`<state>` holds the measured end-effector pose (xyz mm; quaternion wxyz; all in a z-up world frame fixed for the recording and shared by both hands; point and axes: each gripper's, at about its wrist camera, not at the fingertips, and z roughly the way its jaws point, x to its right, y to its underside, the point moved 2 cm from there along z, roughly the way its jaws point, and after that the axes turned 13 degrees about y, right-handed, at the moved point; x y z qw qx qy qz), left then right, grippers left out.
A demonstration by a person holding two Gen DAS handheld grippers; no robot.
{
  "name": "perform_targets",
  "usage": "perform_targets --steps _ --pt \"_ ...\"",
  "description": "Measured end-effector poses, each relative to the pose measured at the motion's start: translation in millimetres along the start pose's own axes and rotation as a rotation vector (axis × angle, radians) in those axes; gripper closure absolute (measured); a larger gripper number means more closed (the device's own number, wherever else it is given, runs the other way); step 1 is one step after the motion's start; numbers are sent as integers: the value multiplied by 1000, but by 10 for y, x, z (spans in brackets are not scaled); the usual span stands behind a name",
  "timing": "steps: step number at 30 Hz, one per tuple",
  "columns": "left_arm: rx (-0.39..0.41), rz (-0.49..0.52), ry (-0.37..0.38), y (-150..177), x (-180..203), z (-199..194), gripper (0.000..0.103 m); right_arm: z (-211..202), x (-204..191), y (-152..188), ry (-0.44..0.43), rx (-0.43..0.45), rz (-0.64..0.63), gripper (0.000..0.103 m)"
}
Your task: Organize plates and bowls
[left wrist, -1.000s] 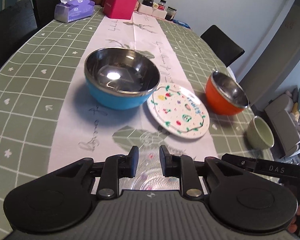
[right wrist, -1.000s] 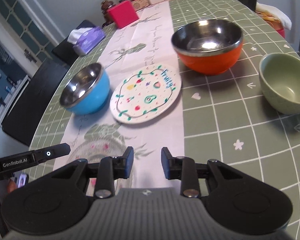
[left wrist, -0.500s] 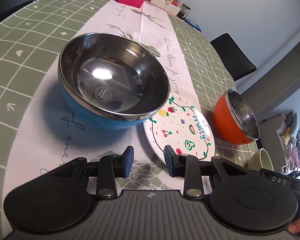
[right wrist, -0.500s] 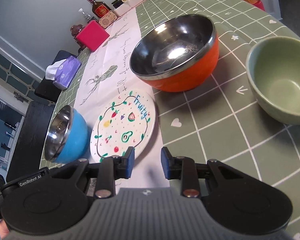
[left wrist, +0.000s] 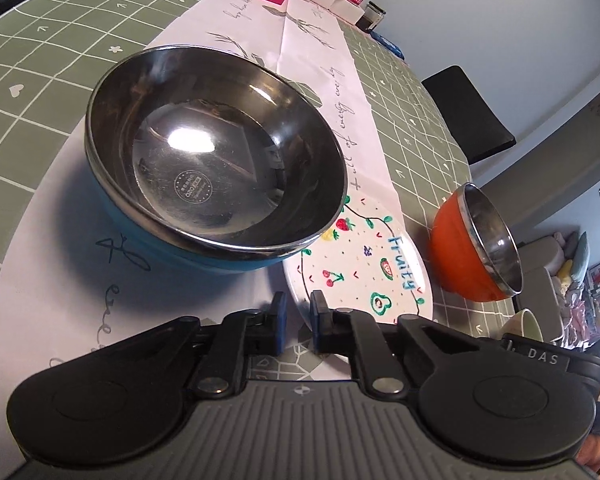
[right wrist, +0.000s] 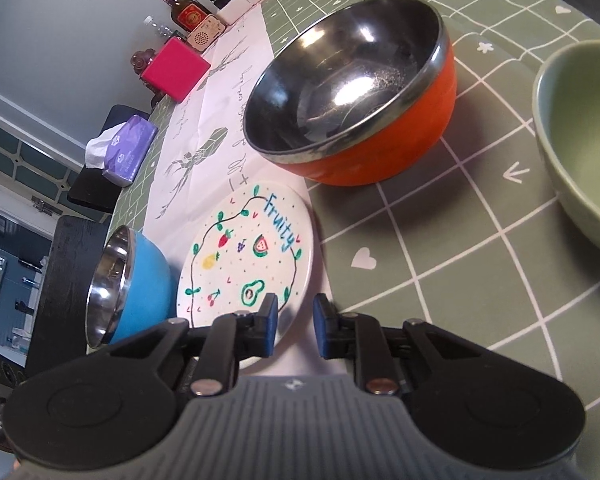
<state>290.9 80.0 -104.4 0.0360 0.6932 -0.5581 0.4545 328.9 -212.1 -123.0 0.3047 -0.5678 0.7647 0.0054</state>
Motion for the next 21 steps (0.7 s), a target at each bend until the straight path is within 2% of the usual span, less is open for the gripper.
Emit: perform_targets --steps 2,16,18,21 --pt "-1 9 -5 3 16 8 93 22 -11 12 4 -7 -1 95" --pt "-55 20 30 144 165 -10 99 -169 122 31 42 -38 94 103" --pt "-24 44 6 127 194 -46 99 -208 138 24 43 -31 99 103" --pt "66 110 -63 82 212 -129 96 -237 121 -16 60 9 71 101"
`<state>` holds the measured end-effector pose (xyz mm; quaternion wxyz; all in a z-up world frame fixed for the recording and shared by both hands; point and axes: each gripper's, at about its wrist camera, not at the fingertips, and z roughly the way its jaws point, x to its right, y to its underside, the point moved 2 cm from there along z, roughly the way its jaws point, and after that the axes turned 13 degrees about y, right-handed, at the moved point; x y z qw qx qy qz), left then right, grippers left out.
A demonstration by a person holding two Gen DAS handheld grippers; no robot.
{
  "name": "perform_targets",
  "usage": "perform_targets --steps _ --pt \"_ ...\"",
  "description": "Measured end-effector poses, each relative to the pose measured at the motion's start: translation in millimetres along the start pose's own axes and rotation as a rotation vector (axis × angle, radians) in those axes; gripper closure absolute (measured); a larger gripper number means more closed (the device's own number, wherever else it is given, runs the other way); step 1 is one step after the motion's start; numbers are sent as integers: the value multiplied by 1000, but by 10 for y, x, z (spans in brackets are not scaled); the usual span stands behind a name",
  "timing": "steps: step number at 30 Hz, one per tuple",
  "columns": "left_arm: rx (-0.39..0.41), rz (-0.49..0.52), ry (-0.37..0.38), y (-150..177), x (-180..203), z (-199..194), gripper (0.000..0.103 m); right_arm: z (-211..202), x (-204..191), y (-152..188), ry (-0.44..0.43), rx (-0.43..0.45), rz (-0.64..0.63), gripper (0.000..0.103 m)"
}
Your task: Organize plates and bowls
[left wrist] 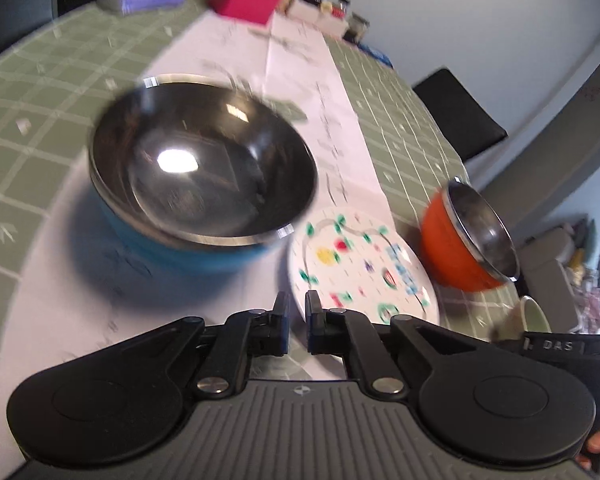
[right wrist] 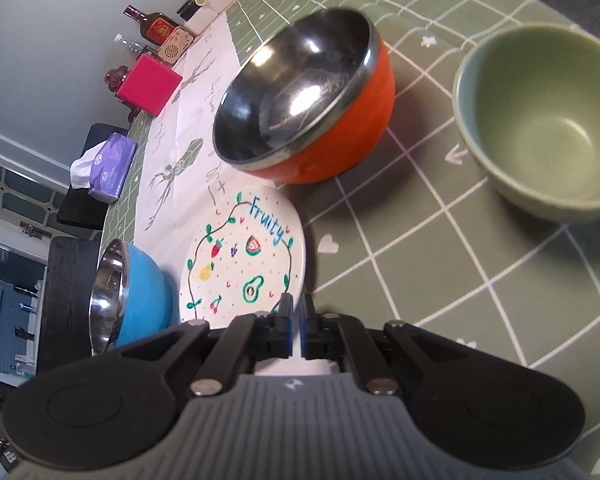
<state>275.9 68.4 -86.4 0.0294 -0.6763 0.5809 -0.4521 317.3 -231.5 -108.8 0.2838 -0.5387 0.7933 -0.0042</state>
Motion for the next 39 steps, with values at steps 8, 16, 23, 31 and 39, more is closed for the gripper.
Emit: perform_targets --steps 8,16,23,31,39 --pt "13 -45 20 -36 -159 145 95 148 19 -86 -14 22 -16 97" --pt "0 -81 59 -46 -153 271 87 189 44 -100 -26 24 -13 88" --pt "-22 -48 49 -16 -99 291 91 218 41 -94 -34 17 -16 98" --pt "-113 -54 40 93 29 212 92 60 96 0 45 -42 20 98" --pt "-35 -5 26 72 14 185 76 3 100 12 62 -14 -18 88"
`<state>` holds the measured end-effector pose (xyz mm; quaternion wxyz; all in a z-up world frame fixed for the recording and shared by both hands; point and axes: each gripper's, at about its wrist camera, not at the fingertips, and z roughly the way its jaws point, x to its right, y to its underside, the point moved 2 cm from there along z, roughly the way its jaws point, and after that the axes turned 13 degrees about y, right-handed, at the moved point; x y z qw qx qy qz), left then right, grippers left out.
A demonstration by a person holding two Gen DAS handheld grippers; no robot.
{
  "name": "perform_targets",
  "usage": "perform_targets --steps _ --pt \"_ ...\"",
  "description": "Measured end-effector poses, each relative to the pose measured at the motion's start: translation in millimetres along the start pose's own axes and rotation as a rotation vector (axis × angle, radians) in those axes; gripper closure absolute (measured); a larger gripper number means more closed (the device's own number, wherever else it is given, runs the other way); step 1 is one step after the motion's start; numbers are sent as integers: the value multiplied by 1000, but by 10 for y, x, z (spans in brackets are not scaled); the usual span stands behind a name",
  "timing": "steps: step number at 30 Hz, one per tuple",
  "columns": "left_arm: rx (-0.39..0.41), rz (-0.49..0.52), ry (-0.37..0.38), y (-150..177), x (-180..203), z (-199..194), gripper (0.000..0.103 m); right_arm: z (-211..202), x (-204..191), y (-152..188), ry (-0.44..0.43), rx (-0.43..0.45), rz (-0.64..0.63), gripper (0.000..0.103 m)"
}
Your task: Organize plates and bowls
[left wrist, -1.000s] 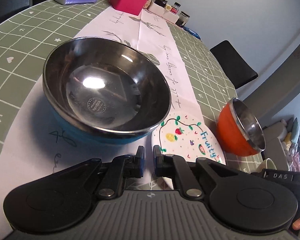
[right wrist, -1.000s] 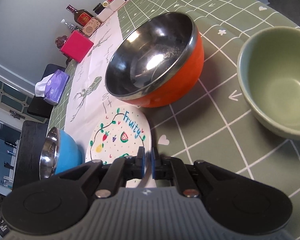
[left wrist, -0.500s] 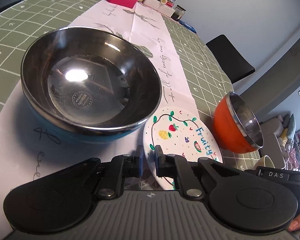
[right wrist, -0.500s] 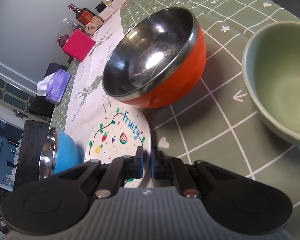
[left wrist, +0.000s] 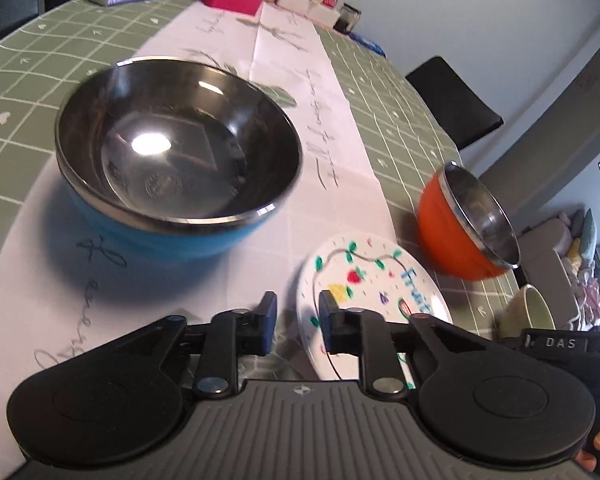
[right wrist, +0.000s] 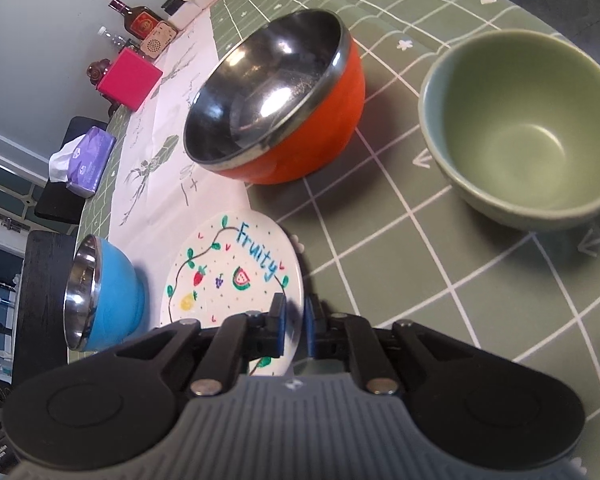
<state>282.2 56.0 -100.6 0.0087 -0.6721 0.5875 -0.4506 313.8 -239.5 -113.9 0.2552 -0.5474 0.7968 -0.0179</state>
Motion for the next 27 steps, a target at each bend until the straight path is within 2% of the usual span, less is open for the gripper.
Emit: perform_targets --steps 1,2,8,12,15,18,24,27 --pt "2 -11 9 -13 -22 7 76 1 -2 -10 -3 9 -2 82" --pt "2 -24 20 -24 -43 19 76 7 -2 -29 -13 15 -1 80" --pt "-4 -46 65 -33 -56 98 76 53 31 -69 -49 10 32 81" --pt "-17 -14 53 -8 0 123 77 56 19 -59 -52 6 28 81" --pt "-22 11 30 -1 25 127 84 53 11 -49 -50 9 23 81" --pt "-25 15 28 1 21 127 86 55 6 -48 -51 7 17 81" --pt "-25 44 10 7 45 135 86 43 -120 -23 -6 33 -96 81" --pt "-23 50 4 7 47 131 86 45 -221 11 53 62 -181 89"
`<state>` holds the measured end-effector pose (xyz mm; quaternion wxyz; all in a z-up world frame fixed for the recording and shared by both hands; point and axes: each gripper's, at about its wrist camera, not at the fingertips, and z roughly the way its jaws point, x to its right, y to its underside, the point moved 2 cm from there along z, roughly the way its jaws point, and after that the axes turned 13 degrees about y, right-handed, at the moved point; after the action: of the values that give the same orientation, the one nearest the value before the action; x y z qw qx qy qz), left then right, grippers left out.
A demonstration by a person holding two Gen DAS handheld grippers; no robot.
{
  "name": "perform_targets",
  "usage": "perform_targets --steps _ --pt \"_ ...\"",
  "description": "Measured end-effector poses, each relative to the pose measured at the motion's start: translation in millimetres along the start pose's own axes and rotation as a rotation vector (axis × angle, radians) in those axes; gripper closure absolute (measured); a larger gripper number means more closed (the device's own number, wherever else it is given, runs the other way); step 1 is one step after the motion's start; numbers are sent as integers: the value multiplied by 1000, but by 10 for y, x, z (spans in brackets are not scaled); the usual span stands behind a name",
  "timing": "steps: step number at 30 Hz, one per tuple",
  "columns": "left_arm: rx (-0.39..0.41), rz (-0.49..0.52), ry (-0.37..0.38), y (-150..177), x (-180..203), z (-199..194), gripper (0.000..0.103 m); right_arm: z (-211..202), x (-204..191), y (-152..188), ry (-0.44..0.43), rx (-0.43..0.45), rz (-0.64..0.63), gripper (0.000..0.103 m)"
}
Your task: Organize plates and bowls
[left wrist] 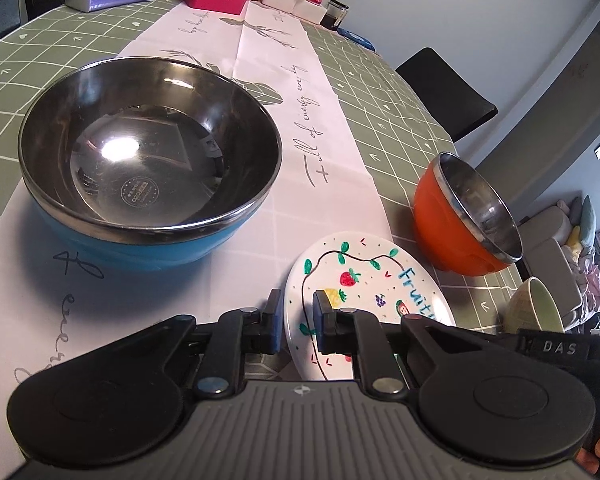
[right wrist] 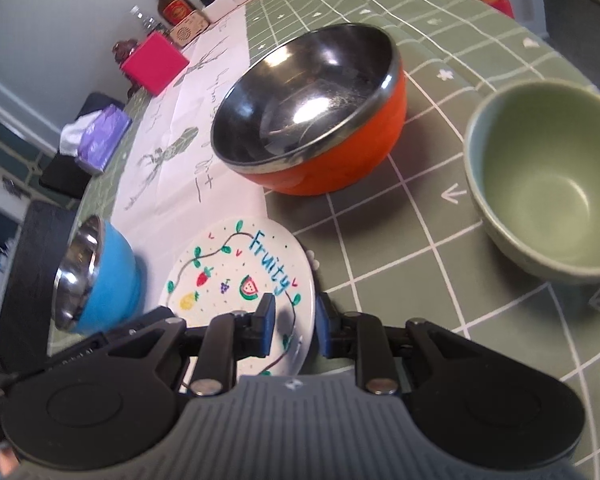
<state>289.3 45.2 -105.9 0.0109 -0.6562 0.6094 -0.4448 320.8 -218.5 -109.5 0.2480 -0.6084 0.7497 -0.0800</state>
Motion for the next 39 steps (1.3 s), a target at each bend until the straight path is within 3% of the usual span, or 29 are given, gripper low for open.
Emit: perform_targets --steps 3,24,39 --pt "0 2 -2 1 3 -3 86 6 -43 13 22 17 -45 92" --pt "13 7 1 -32 98 -172 90 -104 34 11 5 35 4 93" --pt "52 -22 -5 41 151 -780 90 -478 -172 242 -74 51 -37 93"
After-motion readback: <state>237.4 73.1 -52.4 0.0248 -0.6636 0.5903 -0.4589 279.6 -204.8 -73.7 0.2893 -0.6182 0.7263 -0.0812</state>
